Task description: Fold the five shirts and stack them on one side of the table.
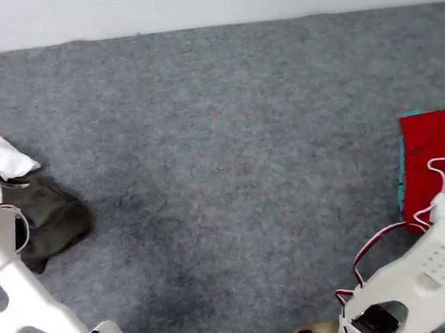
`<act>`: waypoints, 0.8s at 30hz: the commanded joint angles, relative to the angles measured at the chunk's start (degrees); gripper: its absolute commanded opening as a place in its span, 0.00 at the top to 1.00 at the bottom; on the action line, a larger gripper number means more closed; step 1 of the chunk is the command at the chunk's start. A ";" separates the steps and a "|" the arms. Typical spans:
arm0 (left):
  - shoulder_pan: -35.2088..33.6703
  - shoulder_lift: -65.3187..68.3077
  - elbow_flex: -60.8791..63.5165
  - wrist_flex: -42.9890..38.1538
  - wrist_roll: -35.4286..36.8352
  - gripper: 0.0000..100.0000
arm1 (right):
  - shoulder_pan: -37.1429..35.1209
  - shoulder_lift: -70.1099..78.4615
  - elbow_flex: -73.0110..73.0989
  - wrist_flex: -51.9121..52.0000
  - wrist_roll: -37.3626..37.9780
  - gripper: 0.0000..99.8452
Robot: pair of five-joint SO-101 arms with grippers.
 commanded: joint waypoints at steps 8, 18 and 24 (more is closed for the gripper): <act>0.35 -1.58 -0.57 0.18 -0.53 0.98 | -0.13 -8.04 -3.87 8.31 1.05 0.79; 0.18 -1.93 -0.57 0.18 -0.53 0.98 | -2.42 -7.34 3.52 18.77 0.79 0.99; 0.26 -1.93 -0.48 0.18 -0.53 0.98 | -5.32 1.98 12.75 15.16 0.53 0.99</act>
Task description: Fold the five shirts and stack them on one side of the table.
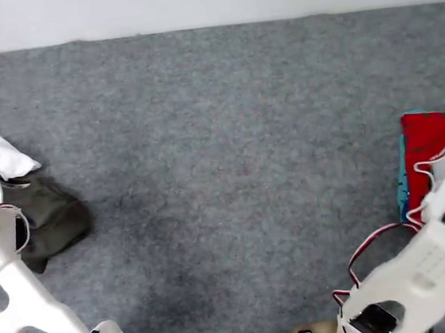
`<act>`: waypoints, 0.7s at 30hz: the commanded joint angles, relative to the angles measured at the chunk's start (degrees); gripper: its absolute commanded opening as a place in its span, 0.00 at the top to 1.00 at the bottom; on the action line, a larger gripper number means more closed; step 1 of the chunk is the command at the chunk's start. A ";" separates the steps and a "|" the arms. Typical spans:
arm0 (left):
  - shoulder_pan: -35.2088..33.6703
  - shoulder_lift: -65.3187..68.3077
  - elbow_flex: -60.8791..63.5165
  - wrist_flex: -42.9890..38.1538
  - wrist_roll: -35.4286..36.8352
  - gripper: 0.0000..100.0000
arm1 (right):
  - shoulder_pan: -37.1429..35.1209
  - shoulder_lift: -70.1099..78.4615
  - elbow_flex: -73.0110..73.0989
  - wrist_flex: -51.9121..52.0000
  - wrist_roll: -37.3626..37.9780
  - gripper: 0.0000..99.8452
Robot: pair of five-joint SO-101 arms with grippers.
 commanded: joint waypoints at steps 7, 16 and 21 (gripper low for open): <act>0.35 -1.93 -0.48 0.62 -0.53 0.98 | 2.07 -1.19 -8.88 1.89 0.44 0.99; 0.35 -1.93 -0.48 0.88 -0.53 0.98 | 13.58 -0.84 -13.45 -1.10 10.73 0.99; 0.35 -1.93 -0.48 0.97 -0.53 0.98 | 16.13 9.36 -13.45 -4.79 11.87 0.99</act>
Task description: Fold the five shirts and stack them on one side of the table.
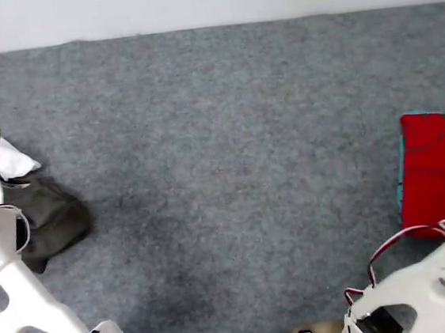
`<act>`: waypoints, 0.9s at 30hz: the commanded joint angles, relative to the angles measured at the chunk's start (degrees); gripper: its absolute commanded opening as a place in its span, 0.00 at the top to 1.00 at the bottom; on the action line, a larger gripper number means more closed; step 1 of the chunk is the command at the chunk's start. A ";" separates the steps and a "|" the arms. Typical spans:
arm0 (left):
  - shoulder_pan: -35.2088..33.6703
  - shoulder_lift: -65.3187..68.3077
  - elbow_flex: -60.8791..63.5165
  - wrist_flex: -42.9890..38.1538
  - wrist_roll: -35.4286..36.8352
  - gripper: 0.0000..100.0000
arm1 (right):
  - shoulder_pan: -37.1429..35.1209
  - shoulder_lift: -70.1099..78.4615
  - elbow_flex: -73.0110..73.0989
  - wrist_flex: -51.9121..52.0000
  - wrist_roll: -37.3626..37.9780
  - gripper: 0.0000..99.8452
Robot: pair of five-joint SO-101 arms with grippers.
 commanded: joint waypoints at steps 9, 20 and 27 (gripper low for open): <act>0.44 -2.02 -0.57 0.62 -0.35 0.98 | 2.33 -4.88 -15.65 5.58 0.62 0.99; 0.00 -1.49 -0.84 0.44 -0.26 0.94 | -5.58 -25.36 -2.73 5.67 -5.19 0.99; 0.35 0.97 0.22 -4.31 -0.26 0.81 | -15.78 -41.27 23.56 5.67 -6.68 0.99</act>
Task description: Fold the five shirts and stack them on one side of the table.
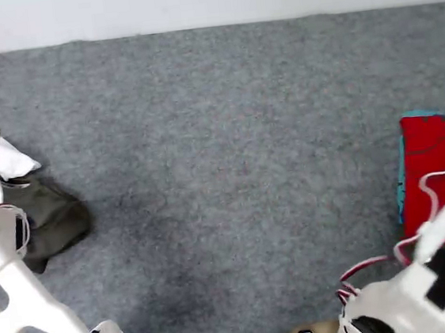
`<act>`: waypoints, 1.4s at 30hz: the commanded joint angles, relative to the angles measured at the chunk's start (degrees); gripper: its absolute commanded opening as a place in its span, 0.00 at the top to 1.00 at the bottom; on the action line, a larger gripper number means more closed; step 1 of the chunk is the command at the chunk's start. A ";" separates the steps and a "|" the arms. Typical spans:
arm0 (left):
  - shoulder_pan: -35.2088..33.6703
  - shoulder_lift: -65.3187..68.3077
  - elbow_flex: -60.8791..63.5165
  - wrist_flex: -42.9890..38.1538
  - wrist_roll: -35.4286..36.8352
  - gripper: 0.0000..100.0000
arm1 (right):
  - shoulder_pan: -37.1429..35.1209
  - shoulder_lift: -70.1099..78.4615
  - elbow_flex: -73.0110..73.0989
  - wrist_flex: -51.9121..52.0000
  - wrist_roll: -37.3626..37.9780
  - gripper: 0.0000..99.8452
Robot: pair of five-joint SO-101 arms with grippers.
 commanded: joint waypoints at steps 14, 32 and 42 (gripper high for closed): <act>0.70 35.43 -12.53 -7.65 -0.35 0.73 | -19.56 -22.37 32.18 1.98 -14.33 0.99; 13.45 54.42 -18.86 -13.27 -0.35 0.99 | -19.30 -22.90 32.18 2.15 -14.33 0.99; 22.95 35.43 -31.78 -6.07 4.04 0.99 | -19.30 -22.90 32.09 2.15 -14.42 0.99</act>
